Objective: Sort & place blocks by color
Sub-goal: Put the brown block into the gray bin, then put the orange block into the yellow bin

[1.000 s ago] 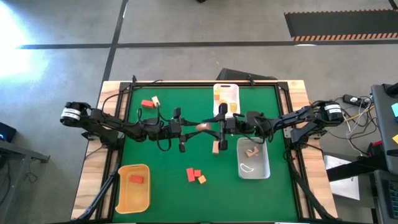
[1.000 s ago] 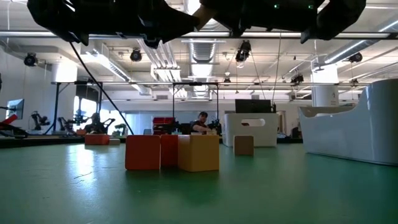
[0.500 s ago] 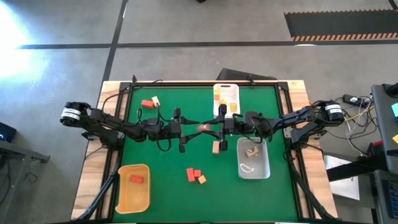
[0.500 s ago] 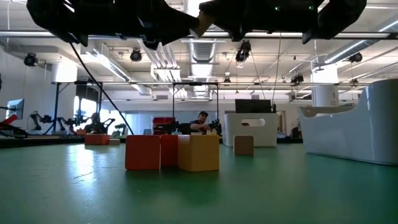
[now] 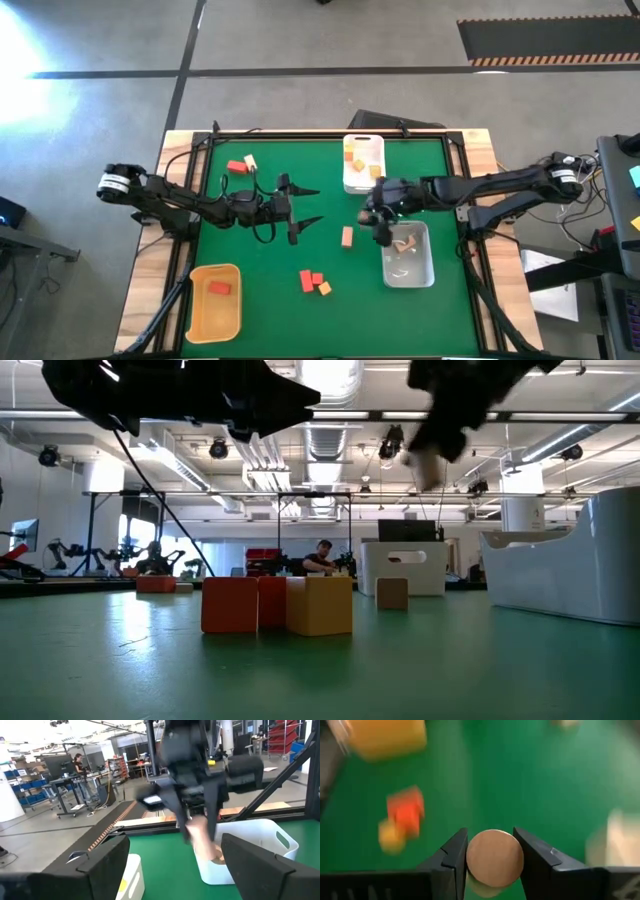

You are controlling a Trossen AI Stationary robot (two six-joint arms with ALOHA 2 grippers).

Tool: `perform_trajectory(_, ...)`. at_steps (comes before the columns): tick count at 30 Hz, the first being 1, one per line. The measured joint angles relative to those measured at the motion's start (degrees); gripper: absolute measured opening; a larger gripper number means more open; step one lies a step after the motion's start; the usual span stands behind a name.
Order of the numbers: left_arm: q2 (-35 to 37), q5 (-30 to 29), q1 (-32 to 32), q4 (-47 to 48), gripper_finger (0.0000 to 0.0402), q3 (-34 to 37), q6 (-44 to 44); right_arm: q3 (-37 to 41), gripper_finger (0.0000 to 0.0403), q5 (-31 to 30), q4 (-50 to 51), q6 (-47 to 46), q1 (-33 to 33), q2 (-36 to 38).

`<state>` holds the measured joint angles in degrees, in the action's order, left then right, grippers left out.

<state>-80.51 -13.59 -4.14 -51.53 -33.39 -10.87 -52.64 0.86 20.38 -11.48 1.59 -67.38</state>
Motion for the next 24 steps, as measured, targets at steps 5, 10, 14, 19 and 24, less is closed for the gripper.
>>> perform_trajectory(5, -0.02, 0.01, 0.0, -0.08, 0.0299, 0.0, -0.02, -4.62, 0.0117, 0.43, 28.37, -15.13, 4.0, -0.05)
perform_trajectory(10, -0.02, -0.09, 0.02, -0.18, 0.0299, -0.08, -0.02, -4.05, 0.013, 0.9, 42.21, -26.74, 8.25, -0.61)
perform_trajectory(14, -0.02, -0.23, 0.02, -0.19, 0.0299, -0.06, -0.04, -2.8, 0.017, 0.66, 39.68, -28.03, 10.51, -0.7)
perform_trajectory(19, -0.02, -0.23, 0.02, -0.06, 0.0299, 0.03, 0.04, -3.14, 0.0213, 0.59, 38.55, -27.92, 10.94, -0.73)
perform_trajectory(24, -0.02, -0.23, 0.02, 0.34, 0.03, 0.03, 1.6, -2.67, 0.0237, -8.16, 31.36, -22.41, 11.53, -0.25)
